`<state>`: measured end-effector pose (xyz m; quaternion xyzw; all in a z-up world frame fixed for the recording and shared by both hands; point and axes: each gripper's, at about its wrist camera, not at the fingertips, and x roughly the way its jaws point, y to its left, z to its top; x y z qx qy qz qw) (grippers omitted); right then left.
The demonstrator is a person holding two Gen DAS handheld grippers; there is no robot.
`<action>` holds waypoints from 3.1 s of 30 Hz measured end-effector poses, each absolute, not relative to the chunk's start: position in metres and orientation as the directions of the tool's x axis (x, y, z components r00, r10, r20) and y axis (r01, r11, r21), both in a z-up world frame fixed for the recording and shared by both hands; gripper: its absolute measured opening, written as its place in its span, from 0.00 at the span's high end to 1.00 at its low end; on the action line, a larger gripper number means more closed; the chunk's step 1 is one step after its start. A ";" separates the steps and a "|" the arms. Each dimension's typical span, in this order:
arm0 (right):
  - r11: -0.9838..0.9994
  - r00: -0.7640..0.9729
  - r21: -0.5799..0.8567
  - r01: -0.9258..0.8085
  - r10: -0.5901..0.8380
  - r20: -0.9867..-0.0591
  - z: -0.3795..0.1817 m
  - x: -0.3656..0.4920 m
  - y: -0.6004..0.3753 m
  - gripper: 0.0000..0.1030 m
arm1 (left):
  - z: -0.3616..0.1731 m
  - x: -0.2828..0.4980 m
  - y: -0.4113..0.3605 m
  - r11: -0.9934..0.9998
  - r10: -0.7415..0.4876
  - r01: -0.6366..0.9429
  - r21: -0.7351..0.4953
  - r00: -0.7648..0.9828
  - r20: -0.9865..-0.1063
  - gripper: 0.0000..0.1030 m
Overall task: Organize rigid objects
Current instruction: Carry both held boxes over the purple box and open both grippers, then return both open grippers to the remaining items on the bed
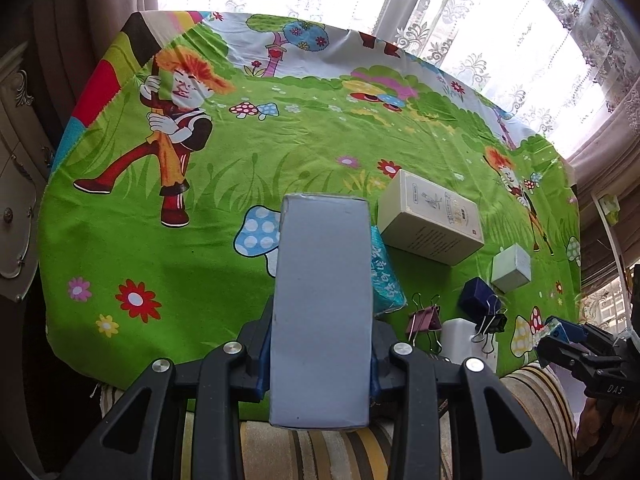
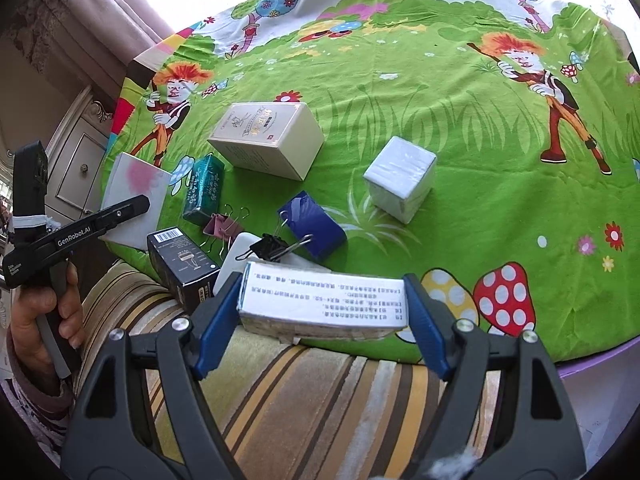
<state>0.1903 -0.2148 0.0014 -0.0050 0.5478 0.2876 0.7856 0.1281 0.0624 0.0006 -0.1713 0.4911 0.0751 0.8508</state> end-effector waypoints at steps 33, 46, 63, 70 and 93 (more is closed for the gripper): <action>0.981 0.591 0.071 -0.182 0.167 -0.789 0.078 0.078 -0.362 0.22 | 0.067 0.090 -0.127 0.922 -0.382 0.158 -0.354 0.528 -0.758 0.65; 1.000 0.648 0.000 -0.005 0.003 -0.762 0.082 0.053 -0.431 0.22 | 0.066 0.085 -0.224 0.850 -0.518 0.342 -0.400 0.414 -0.749 0.65; 0.986 0.666 0.007 0.165 -0.106 -0.738 0.087 0.044 -0.483 0.16 | 0.057 0.087 -0.293 0.781 -0.592 0.442 -0.441 0.300 -0.748 0.65; 0.984 0.680 0.030 0.178 -0.101 -0.726 0.091 0.041 -0.488 0.15 | 0.059 0.087 -0.297 0.769 -0.605 0.450 -0.453 0.284 -0.744 0.54; 0.989 0.700 0.031 0.144 -0.079 -0.709 0.104 0.041 -0.472 0.15 | 0.071 0.089 -0.264 0.797 -0.589 0.409 -0.445 0.357 -0.725 0.53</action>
